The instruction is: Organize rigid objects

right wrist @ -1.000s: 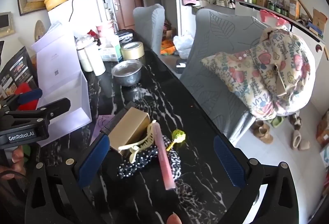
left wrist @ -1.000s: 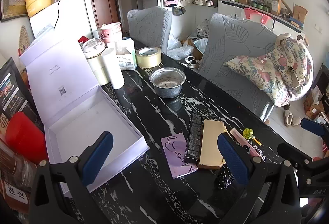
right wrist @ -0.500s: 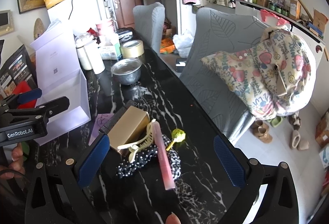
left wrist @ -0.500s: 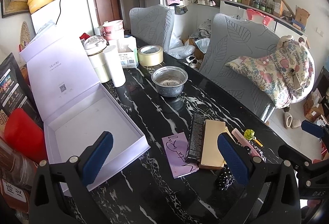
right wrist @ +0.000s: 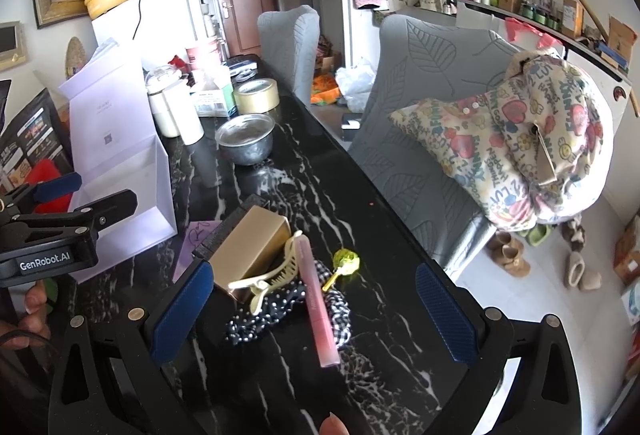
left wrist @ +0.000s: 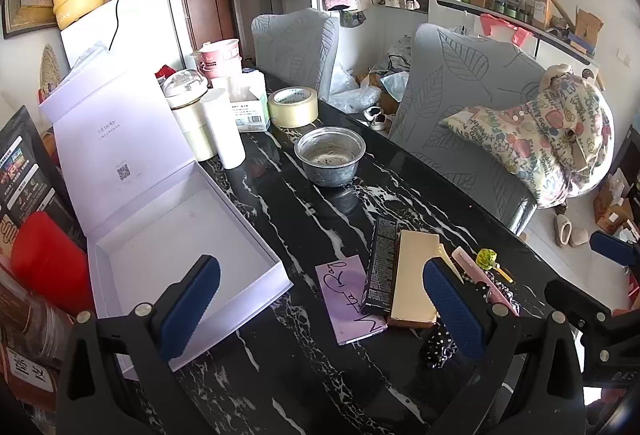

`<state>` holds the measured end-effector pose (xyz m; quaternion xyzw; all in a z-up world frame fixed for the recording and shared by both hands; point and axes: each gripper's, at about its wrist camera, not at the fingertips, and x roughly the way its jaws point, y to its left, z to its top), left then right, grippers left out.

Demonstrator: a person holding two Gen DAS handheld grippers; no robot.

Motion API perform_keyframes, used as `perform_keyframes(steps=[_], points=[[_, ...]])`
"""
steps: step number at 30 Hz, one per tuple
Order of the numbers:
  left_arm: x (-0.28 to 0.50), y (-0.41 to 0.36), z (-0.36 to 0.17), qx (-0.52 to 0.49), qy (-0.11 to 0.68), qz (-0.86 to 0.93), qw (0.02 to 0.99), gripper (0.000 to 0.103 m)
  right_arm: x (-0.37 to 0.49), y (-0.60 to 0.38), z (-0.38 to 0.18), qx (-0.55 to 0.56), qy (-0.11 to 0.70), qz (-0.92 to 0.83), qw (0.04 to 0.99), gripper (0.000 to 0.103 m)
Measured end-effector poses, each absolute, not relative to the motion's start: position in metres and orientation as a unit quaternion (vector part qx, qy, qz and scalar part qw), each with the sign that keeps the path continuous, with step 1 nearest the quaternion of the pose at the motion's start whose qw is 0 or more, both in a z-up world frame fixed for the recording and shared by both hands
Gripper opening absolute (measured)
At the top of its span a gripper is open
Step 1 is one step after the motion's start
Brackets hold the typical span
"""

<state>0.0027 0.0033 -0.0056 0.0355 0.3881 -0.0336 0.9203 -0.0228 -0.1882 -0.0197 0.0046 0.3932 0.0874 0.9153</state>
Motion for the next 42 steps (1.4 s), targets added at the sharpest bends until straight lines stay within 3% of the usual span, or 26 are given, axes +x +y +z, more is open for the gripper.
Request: perform_keyframes(steps=[42], points=[[0.0034, 0.0073, -0.0068, 0.028, 0.396, -0.036, 0.917, 0.103, -0.0237, -0.1893, -0.0181, 0.005, 0.389, 0.083, 0.917, 0.103]])
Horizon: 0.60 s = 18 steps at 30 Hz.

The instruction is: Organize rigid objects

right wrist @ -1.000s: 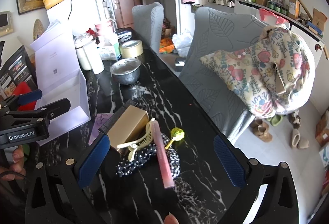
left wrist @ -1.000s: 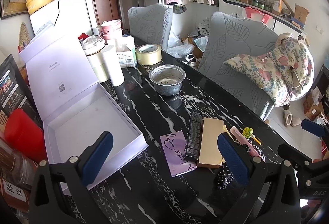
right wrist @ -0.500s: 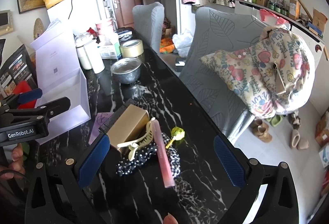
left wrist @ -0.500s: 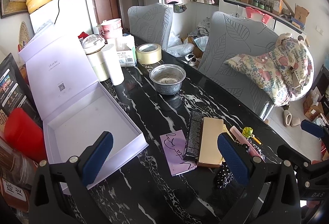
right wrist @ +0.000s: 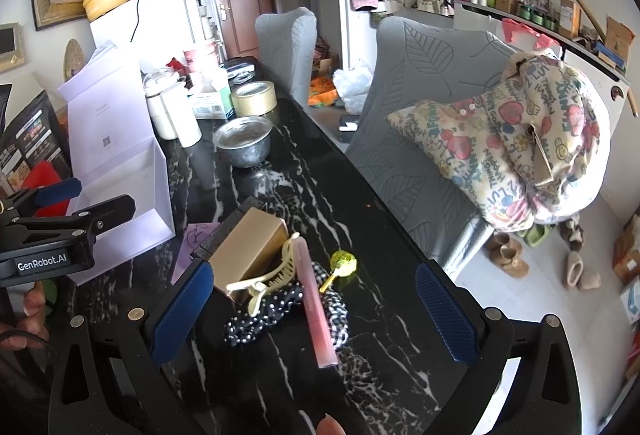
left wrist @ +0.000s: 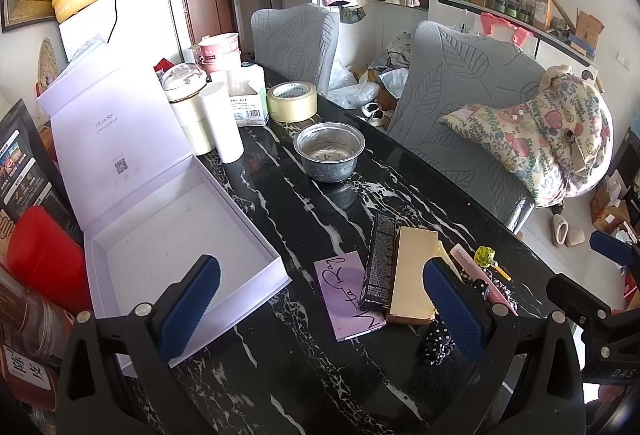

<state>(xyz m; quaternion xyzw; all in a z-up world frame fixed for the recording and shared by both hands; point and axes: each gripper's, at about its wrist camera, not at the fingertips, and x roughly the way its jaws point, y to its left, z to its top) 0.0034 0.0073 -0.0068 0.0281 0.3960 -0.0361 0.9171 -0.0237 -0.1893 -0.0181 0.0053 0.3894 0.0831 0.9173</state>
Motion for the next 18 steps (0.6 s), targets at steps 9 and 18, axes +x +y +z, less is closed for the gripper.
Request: perform_keyframes(steps=[9, 18], points=[[0.004, 0.012, -0.002, 0.018, 0.388, -0.047, 0.92, 0.103, -0.028, -0.192, -0.016, 0.012, 0.382, 0.087, 0.92, 0.103], [0.013, 0.013, -0.022, -0.013, 0.411, -0.035, 0.911, 0.103, -0.024, -0.193, -0.023, 0.002, 0.381, 0.097, 0.919, 0.103]])
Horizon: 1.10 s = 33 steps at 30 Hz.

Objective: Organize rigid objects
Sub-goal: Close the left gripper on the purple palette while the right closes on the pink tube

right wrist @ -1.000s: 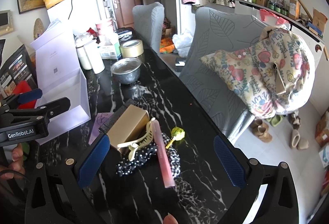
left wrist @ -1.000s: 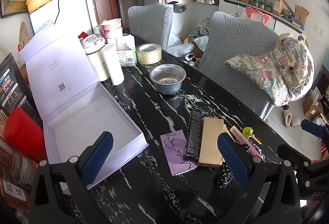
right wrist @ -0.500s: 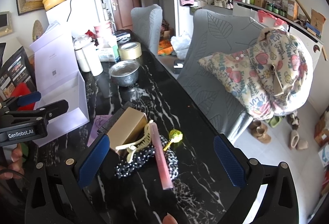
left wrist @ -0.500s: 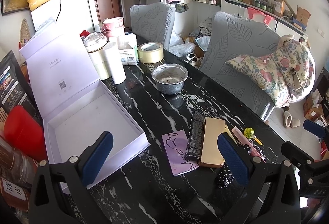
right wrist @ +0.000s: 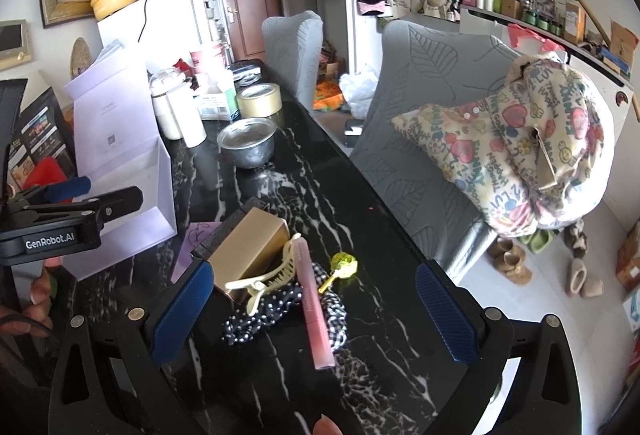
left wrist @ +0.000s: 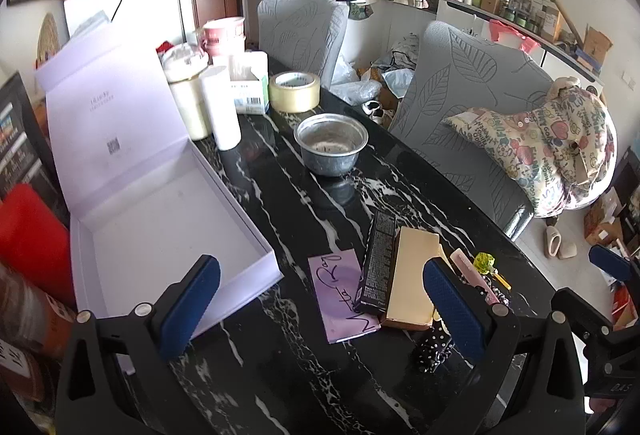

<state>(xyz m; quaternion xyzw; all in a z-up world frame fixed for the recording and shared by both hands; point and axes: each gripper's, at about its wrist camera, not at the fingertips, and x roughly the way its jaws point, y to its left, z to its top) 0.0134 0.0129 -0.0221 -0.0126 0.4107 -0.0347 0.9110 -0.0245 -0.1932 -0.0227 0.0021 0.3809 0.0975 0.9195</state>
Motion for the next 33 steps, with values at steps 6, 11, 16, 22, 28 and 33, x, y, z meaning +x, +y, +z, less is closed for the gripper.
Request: perform_keyframes(steps=[6, 11, 16, 22, 28, 33], points=[[0.013, 0.017, -0.037, -0.026, 0.418, -0.029, 0.908, 0.103, -0.018, -0.2, -0.032, 0.011, 0.38, 0.106, 0.919, 0.103], [0.014, 0.017, -0.051, -0.014, 0.43, -0.006, 0.903, 0.103, -0.015, -0.203, -0.042, 0.023, 0.382, 0.12, 0.916, 0.103], [0.016, 0.017, -0.069, -0.019, 0.449, -0.012, 0.893, 0.103, -0.011, -0.204, -0.055, 0.03, 0.389, 0.132, 0.911, 0.103], [0.021, 0.017, -0.09, -0.016, 0.47, 0.001, 0.883, 0.103, -0.007, -0.206, -0.07, 0.044, 0.399, 0.152, 0.903, 0.103], [0.023, 0.017, -0.107, 0.0, 0.488, 0.018, 0.873, 0.103, -0.003, -0.213, -0.077, 0.06, 0.403, 0.159, 0.9, 0.103], [0.02, 0.015, -0.118, -0.005, 0.504, 0.001, 0.864, 0.103, 0.001, -0.218, -0.081, 0.066, 0.403, 0.155, 0.9, 0.103]])
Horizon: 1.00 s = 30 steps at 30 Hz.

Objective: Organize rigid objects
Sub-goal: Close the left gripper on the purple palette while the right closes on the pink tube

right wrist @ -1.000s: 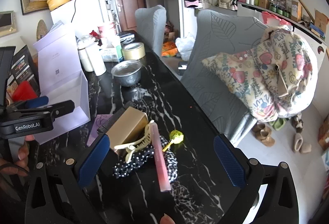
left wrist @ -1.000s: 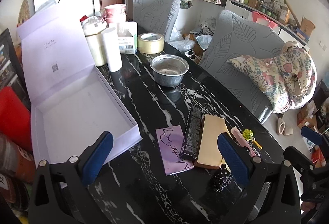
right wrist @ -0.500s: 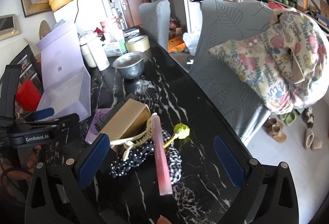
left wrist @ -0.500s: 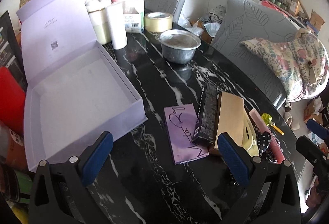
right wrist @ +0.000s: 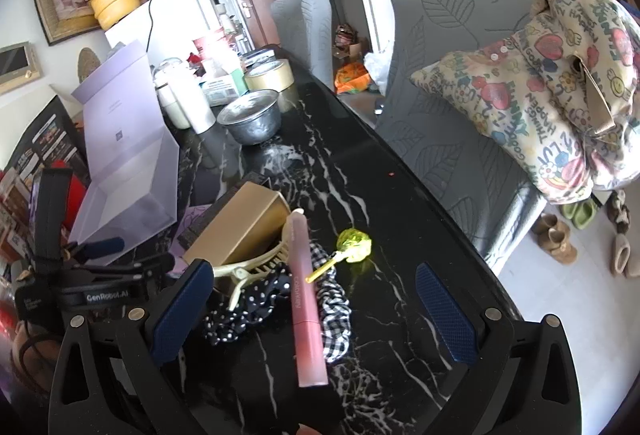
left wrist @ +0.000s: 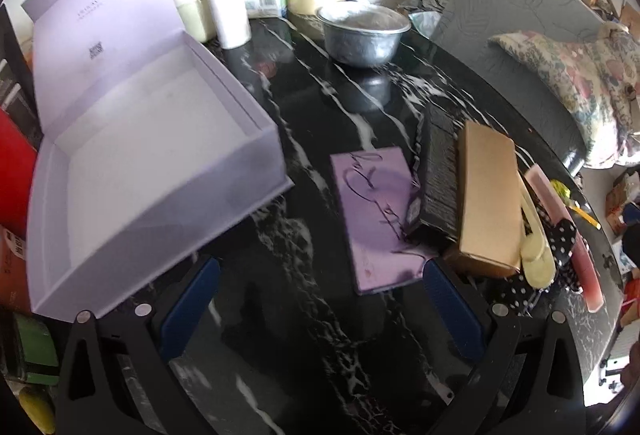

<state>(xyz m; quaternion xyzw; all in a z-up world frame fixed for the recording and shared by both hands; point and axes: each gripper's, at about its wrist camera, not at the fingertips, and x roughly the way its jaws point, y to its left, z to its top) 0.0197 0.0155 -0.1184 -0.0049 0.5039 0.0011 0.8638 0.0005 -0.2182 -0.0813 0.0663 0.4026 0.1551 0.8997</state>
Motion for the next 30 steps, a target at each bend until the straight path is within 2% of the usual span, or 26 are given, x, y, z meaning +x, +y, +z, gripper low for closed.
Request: perform_keyframes(steps=[10, 13, 20, 23, 30], points=[[0.027, -0.003, -0.129, 0.006, 0.51, -0.026, 0.86, 0.102, 0.005, -0.231, -0.091, 0.086, 0.416, 0.149, 0.893, 0.103], [0.031, -0.005, -0.132, 0.013, 0.508, -0.03, 0.86, 0.091, 0.005, -0.231, -0.093, 0.084, 0.419, 0.147, 0.892, 0.103], [0.036, -0.015, -0.132, 0.034, 0.486, -0.05, 0.872, 0.057, 0.006, -0.231, -0.1, 0.083, 0.436, 0.154, 0.883, 0.102], [0.036, -0.018, -0.131, 0.046, 0.478, -0.05, 0.876, 0.052, 0.005, -0.23, -0.103, 0.081, 0.442, 0.161, 0.879, 0.097], [0.024, -0.017, -0.13, 0.043, 0.486, -0.05, 0.872, 0.051, 0.004, -0.229, -0.11, 0.085, 0.452, 0.167, 0.872, 0.08]])
